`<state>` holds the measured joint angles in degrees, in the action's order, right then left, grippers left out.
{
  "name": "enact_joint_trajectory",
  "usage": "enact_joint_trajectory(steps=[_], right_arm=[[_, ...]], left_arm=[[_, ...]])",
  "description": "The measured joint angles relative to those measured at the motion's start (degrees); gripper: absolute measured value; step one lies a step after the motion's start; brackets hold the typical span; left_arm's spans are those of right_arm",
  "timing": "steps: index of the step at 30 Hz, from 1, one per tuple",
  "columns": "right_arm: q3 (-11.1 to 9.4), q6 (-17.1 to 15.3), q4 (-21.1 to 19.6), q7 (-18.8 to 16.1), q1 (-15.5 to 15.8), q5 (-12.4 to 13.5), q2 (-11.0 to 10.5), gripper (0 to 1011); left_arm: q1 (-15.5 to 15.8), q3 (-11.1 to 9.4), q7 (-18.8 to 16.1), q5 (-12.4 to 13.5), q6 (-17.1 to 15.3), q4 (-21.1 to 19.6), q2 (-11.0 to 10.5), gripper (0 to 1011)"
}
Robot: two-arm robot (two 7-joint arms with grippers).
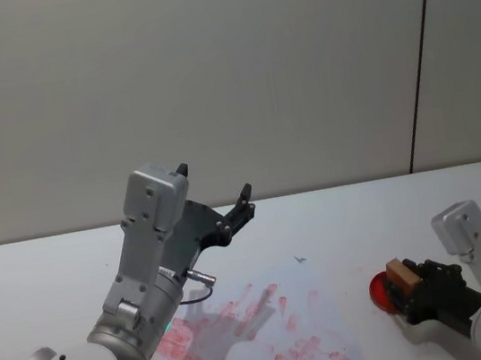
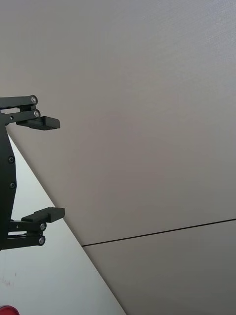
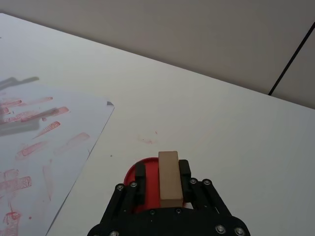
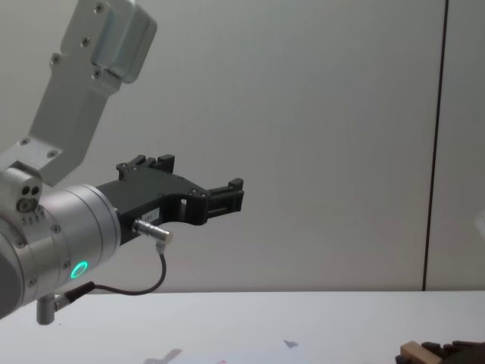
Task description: Use the one hand to pick up the stamp and affix it onto the A4 paper.
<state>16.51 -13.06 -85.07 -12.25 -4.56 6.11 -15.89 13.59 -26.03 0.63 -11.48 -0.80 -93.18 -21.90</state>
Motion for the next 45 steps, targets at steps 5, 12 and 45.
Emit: enact_joint_trajectory(steps=[5,12,45], right_arm=[[0.06,0.05,0.21,-0.02,-0.14,-0.12,0.11,275],[0.1,0.1,0.37,-0.06,-0.25,-0.22,0.2,219],[2.35,1.84,-3.77,-10.44,-4.7,4.83,4.31,219]], left_arm=[[0.0,0.0,0.0,0.0,0.0,0.0,0.0,1001],[0.0,0.0,0.0,0.0,0.0,0.0,0.0,1001],[0.0,0.0,0.0,0.0,0.0,0.0,0.0,1001]])
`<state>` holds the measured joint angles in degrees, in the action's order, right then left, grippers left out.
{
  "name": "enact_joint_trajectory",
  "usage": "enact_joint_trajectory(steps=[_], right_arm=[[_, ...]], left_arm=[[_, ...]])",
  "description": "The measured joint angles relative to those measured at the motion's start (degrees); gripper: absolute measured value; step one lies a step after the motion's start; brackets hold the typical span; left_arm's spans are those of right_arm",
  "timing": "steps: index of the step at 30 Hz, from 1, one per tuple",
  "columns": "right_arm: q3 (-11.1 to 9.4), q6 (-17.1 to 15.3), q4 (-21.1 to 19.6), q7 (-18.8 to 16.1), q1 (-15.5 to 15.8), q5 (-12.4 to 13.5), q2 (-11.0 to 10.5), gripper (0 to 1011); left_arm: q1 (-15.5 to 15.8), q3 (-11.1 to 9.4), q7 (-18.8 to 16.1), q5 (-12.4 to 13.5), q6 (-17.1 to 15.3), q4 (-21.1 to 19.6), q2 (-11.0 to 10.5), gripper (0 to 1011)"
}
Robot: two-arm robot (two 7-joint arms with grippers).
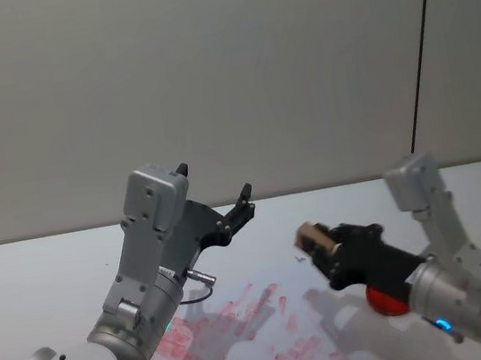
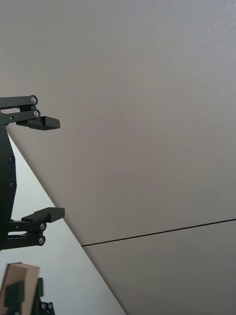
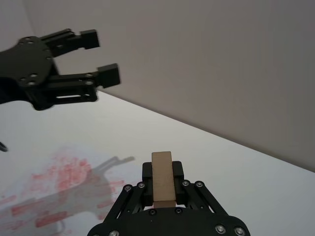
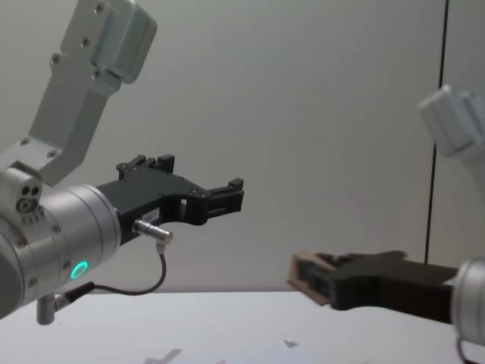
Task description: Use the one hand to pick up the stamp and affix it onto the A4 paper.
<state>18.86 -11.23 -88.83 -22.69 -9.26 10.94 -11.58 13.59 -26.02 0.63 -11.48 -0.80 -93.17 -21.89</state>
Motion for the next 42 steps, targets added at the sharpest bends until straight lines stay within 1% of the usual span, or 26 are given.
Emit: enact_joint_trajectory(steps=[1,5,7,11,14,16,17,20,23,24,26,32,42], right_arm=[[0.0,0.0,0.0,0.0,0.0,0.0,0.0,220],[1.33,-1.89,0.68,-2.59,-0.85,-0.52,1.25,220],[1.8,-2.52,1.07,-3.31,-1.12,-0.88,1.67,220],[3.39,-4.87,2.65,-5.32,-1.94,-2.54,2.93,219],[4.02,-5.86,3.44,-5.92,-2.22,-3.46,3.39,220],[4.87,-7.13,4.66,-6.45,-2.59,-4.89,3.96,220],[4.87,-7.13,4.66,-6.45,-2.59,-4.89,3.96,220],[5.71,-8.44,6.16,-6.65,-2.91,-6.45,4.52,220],[6.12,-8.99,7.03,-6.66,-3.11,-7.22,4.78,220],[6.43,-9.52,7.82,-6.66,-3.26,-7.94,4.99,220],[6.67,-9.97,8.5,-6.66,-3.41,-8.58,5.15,220],[7.13,-10.62,10.06,-6.62,-3.81,-9.66,5.46,221],[7.44,-11.18,11.17,-6.56,-4.3,-10.48,5.67,220]], left_arm=[[0.0,0.0,0.0,0.0,0.0,0.0,0.0,1001],[0.0,0.0,0.0,0.0,0.0,0.0,0.0,1001],[0.0,0.0,0.0,0.0,0.0,0.0,0.0,1001],[0.0,0.0,-0.01,0.0,0.0,0.0,0.0,1001],[0.0,0.0,-0.01,0.0,0.0,0.0,0.0,1001],[0.0,0.0,-0.01,0.0,0.0,0.0,0.0,1001],[0.0,0.0,-0.01,0.0,0.0,0.0,0.0,1001],[0.0,0.0,-0.01,0.0,0.0,0.0,0.0,1001],[0.0,0.0,-0.01,0.0,0.0,0.0,0.0,1001],[0.0,0.0,-0.01,0.0,0.0,0.0,0.0,1002],[0.0,0.0,-0.01,0.0,0.0,0.0,0.0,1001],[0.0,0.0,-0.01,0.0,0.0,0.0,0.0,1001],[0.0,0.0,-0.01,0.0,0.0,0.0,0.0,1001]])
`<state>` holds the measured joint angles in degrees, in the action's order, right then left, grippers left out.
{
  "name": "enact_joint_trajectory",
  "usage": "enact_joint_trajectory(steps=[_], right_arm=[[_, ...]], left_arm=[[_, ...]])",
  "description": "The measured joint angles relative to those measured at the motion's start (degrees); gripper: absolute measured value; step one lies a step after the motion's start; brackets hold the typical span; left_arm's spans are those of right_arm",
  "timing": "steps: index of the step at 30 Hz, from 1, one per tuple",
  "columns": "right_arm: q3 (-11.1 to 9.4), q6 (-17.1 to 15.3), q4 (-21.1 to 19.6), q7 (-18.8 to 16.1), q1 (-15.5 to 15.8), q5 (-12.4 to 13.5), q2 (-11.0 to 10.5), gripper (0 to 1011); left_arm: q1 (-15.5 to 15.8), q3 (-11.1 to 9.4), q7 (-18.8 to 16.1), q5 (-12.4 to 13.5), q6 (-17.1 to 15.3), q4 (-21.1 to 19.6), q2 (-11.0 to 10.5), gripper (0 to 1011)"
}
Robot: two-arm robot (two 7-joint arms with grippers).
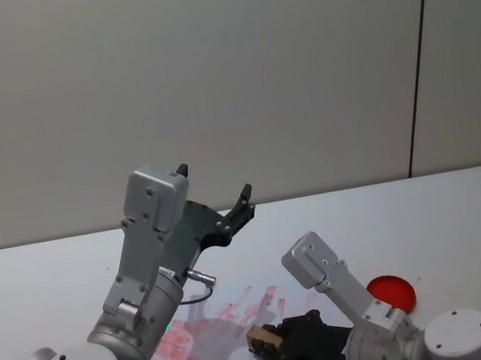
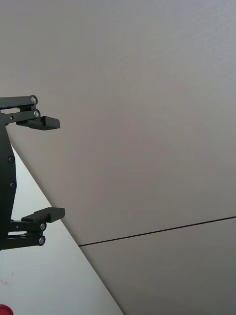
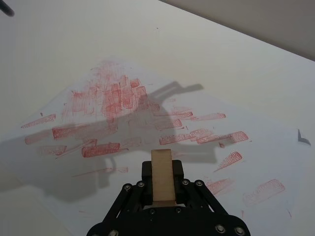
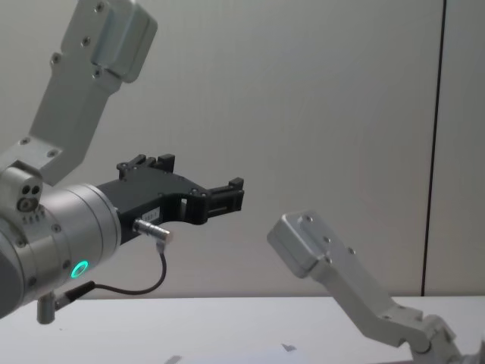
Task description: Use the one hand to pick up the stamp and affix it onto the A4 paper.
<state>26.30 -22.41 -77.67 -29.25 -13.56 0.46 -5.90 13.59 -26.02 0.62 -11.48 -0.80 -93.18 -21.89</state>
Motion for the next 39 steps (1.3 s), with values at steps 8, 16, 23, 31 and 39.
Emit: enact_joint_trajectory(steps=[8,16,23,31,39], right_arm=[[-0.06,0.11,0.16,0.51,-0.03,0.77,0.01,220],[-0.84,0.33,-1.89,1.43,0.2,3.95,-0.37,220],[-2.44,0.31,-6.46,2.57,0.56,8.52,-1.19,220],[-5.26,-0.76,-11.66,4.77,1.69,13.85,-3.7,220],[-7.37,-1.52,-13.62,6.0,2.79,15.48,-6.49,220]], left_arm=[[0.0,0.0,0.0,0.0,0.0,0.0,0.0,1001],[0.0,0.0,0.01,0.0,0.0,0.0,0.0,1001],[0.0,0.0,0.01,0.0,0.0,0.0,0.0,1001],[0.0,0.0,0.01,0.0,0.0,0.0,0.0,1001],[0.0,0.0,0.01,0.0,0.0,0.0,0.0,1001]])
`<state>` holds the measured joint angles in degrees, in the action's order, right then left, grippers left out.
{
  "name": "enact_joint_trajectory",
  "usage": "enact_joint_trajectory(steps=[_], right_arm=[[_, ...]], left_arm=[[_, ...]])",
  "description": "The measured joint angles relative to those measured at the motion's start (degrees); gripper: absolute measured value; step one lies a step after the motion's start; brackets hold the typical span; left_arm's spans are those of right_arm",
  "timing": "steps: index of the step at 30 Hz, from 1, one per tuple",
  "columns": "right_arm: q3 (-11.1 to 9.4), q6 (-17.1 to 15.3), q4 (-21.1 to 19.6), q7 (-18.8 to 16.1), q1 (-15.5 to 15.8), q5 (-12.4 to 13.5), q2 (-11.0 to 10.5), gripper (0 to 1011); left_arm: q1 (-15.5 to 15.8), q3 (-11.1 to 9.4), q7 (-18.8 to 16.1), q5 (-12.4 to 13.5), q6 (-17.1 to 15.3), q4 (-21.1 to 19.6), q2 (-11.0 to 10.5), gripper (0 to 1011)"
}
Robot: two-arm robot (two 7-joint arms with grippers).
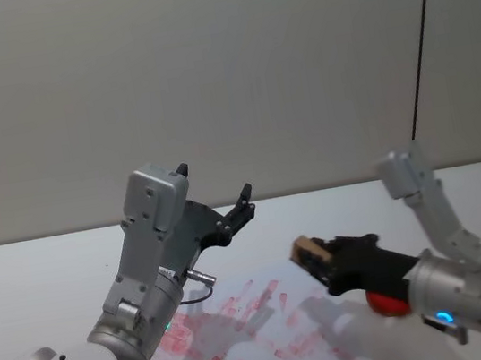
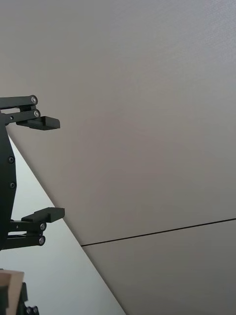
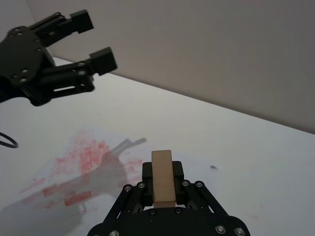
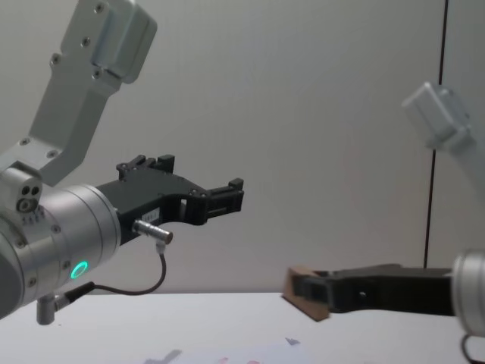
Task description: Use the one hand to pick up the stamp and affix it onto the A4 paper.
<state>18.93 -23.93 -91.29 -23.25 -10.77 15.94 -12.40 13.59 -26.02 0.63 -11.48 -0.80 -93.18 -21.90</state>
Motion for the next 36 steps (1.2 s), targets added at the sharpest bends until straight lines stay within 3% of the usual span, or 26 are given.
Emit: enact_joint_trajectory(steps=[12,20,36], right_arm=[[-2.17,1.68,1.3,1.97,0.88,-1.09,-3.19,221],[-2.53,3.03,2.97,2.85,0.94,-2.05,-3.83,220],[-2.68,2.72,4.07,3.53,2.44,-3.22,-5.24,220]], left_arm=[[0.0,0.0,0.0,0.0,0.0,0.0,0.0,1001],[0.0,0.0,0.0,0.0,0.0,0.0,0.0,1001],[0.0,0.0,0.0,0.0,0.0,0.0,0.0,1001]])
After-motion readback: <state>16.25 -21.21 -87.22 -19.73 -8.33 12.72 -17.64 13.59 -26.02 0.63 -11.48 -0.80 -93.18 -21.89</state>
